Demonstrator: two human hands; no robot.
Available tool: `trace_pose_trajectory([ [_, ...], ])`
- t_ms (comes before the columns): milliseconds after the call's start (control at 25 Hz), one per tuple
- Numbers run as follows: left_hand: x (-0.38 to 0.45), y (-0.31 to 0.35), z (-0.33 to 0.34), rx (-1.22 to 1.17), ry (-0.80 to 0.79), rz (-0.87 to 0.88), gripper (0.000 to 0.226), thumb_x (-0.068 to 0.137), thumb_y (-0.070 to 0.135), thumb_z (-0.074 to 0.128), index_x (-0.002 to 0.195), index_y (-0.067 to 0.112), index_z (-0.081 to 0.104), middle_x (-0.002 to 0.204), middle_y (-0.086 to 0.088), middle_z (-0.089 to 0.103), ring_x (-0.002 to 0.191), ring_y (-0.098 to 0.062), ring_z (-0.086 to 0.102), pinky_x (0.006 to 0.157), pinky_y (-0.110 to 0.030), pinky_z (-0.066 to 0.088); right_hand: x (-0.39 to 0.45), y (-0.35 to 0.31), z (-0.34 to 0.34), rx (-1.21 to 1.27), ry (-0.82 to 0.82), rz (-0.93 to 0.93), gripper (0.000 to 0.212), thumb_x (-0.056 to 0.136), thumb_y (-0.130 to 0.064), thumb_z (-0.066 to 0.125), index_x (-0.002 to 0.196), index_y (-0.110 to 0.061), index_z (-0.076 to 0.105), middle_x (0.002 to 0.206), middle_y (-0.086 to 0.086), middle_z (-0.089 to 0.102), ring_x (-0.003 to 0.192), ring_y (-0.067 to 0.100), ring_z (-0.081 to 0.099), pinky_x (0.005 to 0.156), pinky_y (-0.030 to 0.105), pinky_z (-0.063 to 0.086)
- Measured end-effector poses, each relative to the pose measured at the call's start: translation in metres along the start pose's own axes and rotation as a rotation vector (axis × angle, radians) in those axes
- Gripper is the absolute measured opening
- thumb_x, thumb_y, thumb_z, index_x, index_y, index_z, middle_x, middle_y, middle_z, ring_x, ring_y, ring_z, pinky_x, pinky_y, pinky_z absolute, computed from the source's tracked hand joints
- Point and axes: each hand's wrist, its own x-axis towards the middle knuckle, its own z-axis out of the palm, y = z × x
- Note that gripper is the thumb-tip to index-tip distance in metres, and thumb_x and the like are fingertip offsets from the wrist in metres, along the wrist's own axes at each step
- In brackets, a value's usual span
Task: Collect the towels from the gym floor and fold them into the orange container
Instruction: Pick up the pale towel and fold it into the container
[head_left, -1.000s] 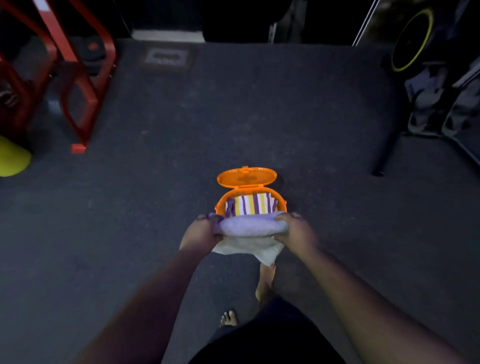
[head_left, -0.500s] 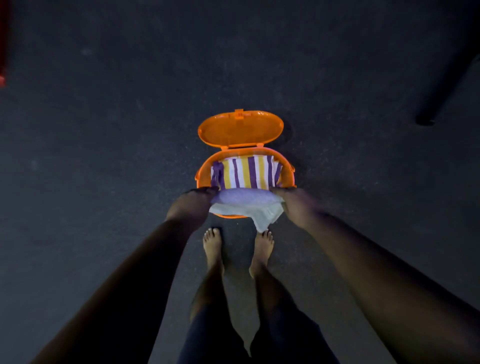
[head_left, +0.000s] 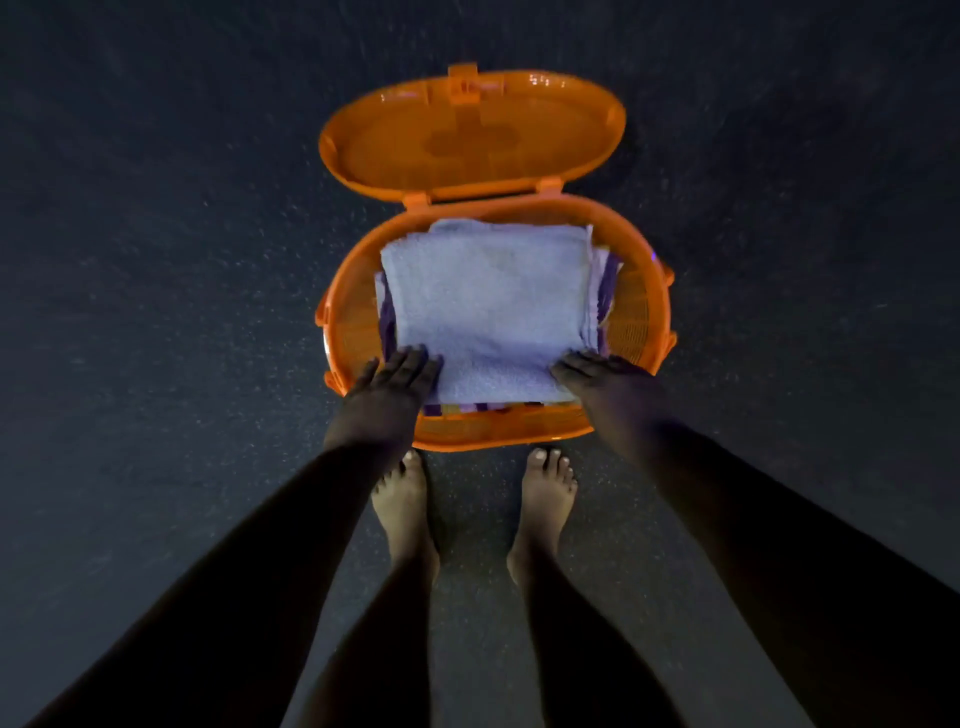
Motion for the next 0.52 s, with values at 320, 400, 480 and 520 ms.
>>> trace_pose_trajectory([
  [320, 0.017, 0.010, 0.003, -0.168, 0.248, 0.055, 0.074, 0.099, 0.038, 0.045, 0.163, 0.013, 0.017, 0.170, -0.012, 0.013, 0.157, -0.030, 0.008, 0.127, -0.049, 0.012, 0.019, -0.020, -0.002, 0.193, 0.326, 0.111, 0.046, 0.095, -0.035, 0.045, 0.136, -0.020, 0.060, 0.149, 0.007, 0.052, 0.137, 0.030, 0.047, 0.108, 0.050, 0.044],
  [400, 0.047, 0.020, -0.008, -0.152, 0.378, 0.018, 0.076, 0.103, 0.049, 0.039, 0.163, 0.012, 0.012, 0.170, -0.013, 0.004, 0.158, -0.031, 0.001, 0.127, -0.050, 0.008, 0.050, -0.030, -0.006, 0.177, 0.358, 0.171, 0.057, 0.102, -0.044, 0.039, 0.155, -0.025, 0.037, 0.166, 0.007, 0.025, 0.154, 0.029, 0.018, 0.121, 0.052, 0.024],
  [480, 0.085, 0.022, -0.007, -0.088, 0.442, -0.033, 0.081, 0.104, 0.059, 0.035, 0.163, 0.010, 0.011, 0.170, -0.015, 0.004, 0.158, -0.032, 0.001, 0.127, -0.052, 0.006, 0.087, -0.031, 0.002, 0.148, 0.337, 0.245, 0.065, 0.104, -0.054, 0.029, 0.162, -0.027, 0.015, 0.170, 0.007, 0.003, 0.157, 0.029, -0.002, 0.123, 0.057, 0.010],
  [520, 0.102, 0.018, -0.001, -0.068, 0.470, -0.035, 0.082, 0.103, 0.061, 0.036, 0.162, 0.008, 0.015, 0.170, -0.017, 0.009, 0.158, -0.034, 0.005, 0.127, -0.054, 0.007, 0.104, -0.027, 0.011, 0.127, 0.332, 0.277, 0.067, 0.104, -0.057, 0.025, 0.162, -0.027, 0.010, 0.170, 0.008, -0.001, 0.157, 0.029, -0.005, 0.123, 0.059, 0.008],
])
